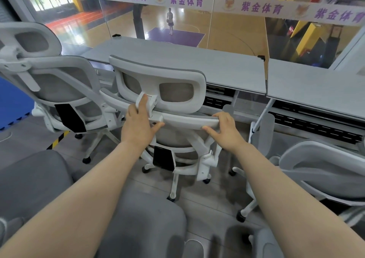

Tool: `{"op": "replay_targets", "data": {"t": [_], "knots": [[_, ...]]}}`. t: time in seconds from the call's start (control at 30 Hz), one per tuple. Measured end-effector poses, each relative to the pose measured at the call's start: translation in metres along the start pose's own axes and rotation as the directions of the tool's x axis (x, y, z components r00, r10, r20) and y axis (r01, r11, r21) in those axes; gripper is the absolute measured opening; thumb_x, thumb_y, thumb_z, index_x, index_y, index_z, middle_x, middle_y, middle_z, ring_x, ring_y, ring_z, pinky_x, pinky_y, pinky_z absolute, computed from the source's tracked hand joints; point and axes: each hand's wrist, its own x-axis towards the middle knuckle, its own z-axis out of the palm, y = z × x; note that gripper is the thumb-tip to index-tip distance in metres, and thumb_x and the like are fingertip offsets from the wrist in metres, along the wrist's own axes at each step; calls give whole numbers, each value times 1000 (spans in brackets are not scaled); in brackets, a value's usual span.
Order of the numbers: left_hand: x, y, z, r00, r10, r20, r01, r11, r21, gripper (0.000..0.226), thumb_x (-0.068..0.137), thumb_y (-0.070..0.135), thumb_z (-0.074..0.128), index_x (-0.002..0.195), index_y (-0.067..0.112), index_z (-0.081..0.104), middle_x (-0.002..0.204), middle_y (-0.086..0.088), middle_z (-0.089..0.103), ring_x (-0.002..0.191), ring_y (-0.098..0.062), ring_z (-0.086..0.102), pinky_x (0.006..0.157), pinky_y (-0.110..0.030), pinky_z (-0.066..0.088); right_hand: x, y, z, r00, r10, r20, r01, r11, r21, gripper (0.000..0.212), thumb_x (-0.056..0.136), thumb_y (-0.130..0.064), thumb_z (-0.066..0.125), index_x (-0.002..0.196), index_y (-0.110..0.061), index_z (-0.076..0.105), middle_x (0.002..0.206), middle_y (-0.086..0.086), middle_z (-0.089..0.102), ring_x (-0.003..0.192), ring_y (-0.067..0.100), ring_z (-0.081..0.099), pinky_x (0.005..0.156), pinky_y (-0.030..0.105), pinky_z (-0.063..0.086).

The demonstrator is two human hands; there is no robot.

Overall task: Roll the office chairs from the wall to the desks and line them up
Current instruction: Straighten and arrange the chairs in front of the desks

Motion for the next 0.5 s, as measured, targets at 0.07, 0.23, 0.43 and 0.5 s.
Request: {"op": "replay_targets", "data": {"t": [0.07, 0.23, 0.43, 0.5], "knots": [[0, 2, -1, 1000, 8, 14, -8, 1000, 5, 98, 81, 52, 69, 153, 23, 8, 133, -19, 36, 117, -37, 44, 91, -45, 46, -1, 1, -2, 1000, 9, 7, -9, 1000, -4, 50, 88, -49, 61, 122, -18, 44, 123, 2, 40, 119, 19, 36, 101, 34, 35], [2, -3, -7, 996, 13, 88, -15, 1000, 24, 95, 86, 51, 63, 153, 28, -1, 139, -17, 33, 125, -36, 39, 96, -46, 42, -1, -7, -4, 999, 45, 13, -44, 998, -55, 56, 89, -51, 59, 130, -17, 42, 133, 4, 39, 127, 22, 33, 103, 33, 32], [-7, -14, -37, 964, 91, 249, -110, 992, 64, 90, 89, 39, 59, 154, 24, -2, 152, -16, 31, 137, -37, 31, 111, -48, 31, -31, -29, -1, 979, 202, -16, -202, 977, -62, 72, 95, -39, 53, 153, -19, 15, 161, 6, 10, 147, 28, 10, 116, 42, 20], [-20, -17, -49, 941, 116, 317, -146, 987, 73, 86, 90, 32, 57, 154, 21, 2, 155, -15, 27, 138, -37, 32, 111, -47, 32, -49, -40, -4, 983, 183, -21, -184, 981, -70, 70, 96, -33, 51, 153, -18, 14, 160, 5, 12, 145, 29, 14, 115, 40, 22]]}}
